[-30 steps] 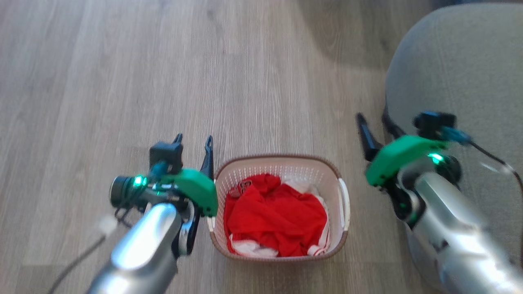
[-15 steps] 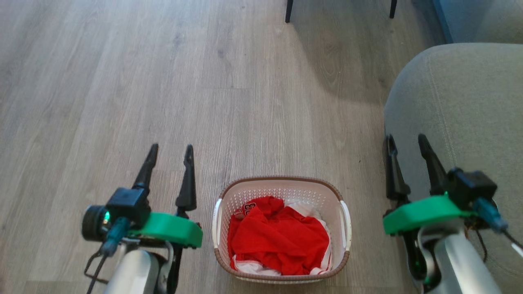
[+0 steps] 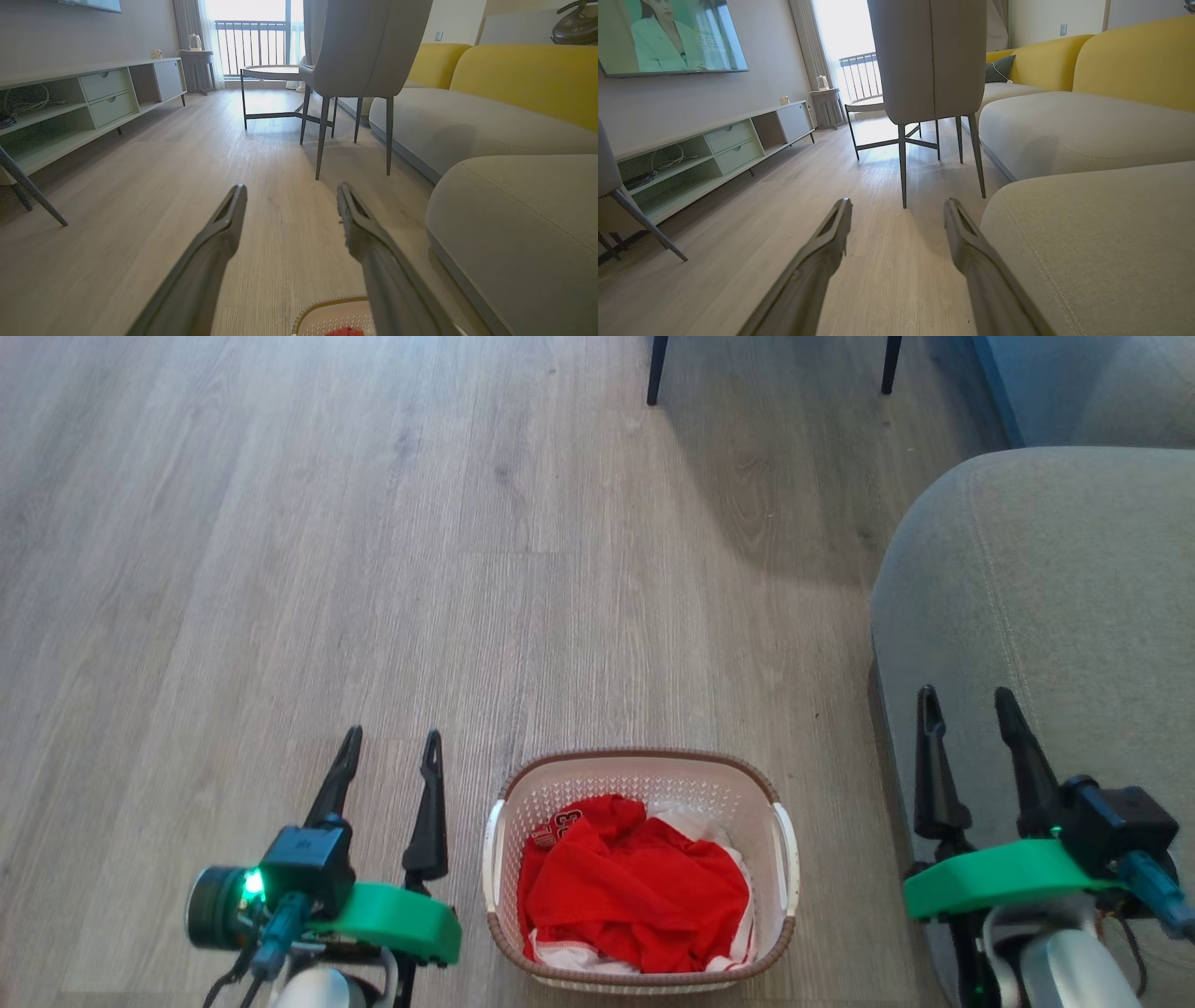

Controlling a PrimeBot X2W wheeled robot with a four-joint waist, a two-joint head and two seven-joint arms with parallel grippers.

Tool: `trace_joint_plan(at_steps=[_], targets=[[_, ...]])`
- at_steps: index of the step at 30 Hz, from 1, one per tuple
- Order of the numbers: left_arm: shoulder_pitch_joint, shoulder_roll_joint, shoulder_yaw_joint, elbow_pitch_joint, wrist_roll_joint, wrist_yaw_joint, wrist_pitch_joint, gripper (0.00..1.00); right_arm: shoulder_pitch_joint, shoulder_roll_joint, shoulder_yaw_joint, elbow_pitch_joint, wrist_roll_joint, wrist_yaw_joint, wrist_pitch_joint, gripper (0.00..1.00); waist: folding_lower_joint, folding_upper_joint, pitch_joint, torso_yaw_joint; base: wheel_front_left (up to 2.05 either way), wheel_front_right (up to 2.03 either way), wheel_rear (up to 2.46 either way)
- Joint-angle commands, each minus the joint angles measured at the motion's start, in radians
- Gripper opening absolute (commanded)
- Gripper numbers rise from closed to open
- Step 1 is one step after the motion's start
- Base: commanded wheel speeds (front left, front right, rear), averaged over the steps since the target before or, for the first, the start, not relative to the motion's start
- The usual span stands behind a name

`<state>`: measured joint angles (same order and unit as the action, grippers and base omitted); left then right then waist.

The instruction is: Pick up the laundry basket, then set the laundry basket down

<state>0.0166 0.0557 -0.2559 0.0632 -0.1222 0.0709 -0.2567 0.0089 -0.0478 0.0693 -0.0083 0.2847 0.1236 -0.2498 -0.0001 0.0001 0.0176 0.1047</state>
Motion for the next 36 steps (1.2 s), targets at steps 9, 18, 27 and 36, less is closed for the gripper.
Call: trace_joint_plan(at_steps=[9, 18, 27, 36], targets=[[-0.029, -0.005, 0.027, 0.007, -0.021, -0.020, -0.005, 1.00, -0.002, -0.003, -0.010, 0.009, -0.026, 0.007, -0.012, 1.00, 0.0001, -0.0001, 0.001, 0.003, 0.00, 0.00, 0.00], [-0.036, -0.005, 0.035, 0.024, -0.024, -0.037, -0.005, 1.00, -0.014, -0.002, -0.010, 0.007, -0.033, 0.007, -0.012, 1.00, 0.0001, -0.0001, -0.003, -0.002, 0.00, 0.00, 0.00], [-0.035, -0.005, 0.037, 0.038, -0.038, -0.050, -0.005, 1.00, -0.010, -0.002, -0.004, 0.006, -0.041, 0.007, -0.012, 1.00, 0.0001, -0.0001, -0.010, 0.001, 0.00, 0.00, 0.00], [-0.036, -0.005, 0.034, 0.060, -0.022, -0.055, -0.005, 1.00, -0.011, -0.002, 0.001, 0.008, -0.043, 0.007, -0.012, 1.00, 0.0001, -0.0001, -0.008, 0.001, 0.00, 0.00, 0.00]])
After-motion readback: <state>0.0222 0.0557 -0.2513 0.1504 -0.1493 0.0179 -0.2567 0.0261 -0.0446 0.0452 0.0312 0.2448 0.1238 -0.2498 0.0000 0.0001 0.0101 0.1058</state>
